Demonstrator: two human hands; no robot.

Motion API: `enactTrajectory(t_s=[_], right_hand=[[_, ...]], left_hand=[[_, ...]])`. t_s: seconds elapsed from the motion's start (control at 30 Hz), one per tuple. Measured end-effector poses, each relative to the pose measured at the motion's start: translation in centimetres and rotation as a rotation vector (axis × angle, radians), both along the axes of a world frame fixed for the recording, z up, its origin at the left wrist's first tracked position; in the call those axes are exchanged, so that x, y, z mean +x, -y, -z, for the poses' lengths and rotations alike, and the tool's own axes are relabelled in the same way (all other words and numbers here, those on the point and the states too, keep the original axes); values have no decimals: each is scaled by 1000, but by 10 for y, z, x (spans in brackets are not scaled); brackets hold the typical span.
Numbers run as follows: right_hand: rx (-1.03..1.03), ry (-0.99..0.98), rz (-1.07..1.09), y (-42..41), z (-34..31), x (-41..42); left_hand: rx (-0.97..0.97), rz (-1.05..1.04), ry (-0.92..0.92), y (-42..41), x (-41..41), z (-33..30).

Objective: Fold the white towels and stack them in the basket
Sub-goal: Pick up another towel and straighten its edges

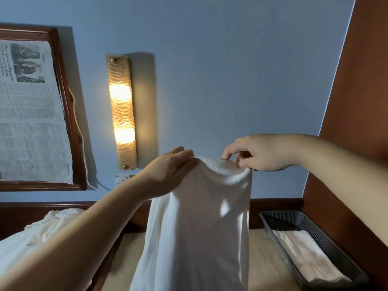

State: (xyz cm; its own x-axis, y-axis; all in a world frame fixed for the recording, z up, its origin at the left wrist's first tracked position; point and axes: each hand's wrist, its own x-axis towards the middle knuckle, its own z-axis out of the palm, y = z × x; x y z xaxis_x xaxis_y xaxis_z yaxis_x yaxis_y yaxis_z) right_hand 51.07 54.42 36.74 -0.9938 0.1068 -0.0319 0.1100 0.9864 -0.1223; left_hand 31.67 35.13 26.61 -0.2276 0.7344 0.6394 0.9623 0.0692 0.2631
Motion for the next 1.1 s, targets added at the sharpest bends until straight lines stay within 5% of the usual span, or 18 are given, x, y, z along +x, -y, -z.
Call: enactTrajectory(t_s=[0.37,0.63,0.83,1.1], right_hand=[[-53,62,13,5,16,-12],[-19,-112,10,-6,7,-13],[136,-261,35,6,-2,-31],[291,-331,44,-7,-12,-36]], left_hand=[[-20,107,-158,3,17,-16],[-117,18,-339,29,-18,15],[-68,-106,-145,26,-26,47],[-14,-184,455,27,-11,121]])
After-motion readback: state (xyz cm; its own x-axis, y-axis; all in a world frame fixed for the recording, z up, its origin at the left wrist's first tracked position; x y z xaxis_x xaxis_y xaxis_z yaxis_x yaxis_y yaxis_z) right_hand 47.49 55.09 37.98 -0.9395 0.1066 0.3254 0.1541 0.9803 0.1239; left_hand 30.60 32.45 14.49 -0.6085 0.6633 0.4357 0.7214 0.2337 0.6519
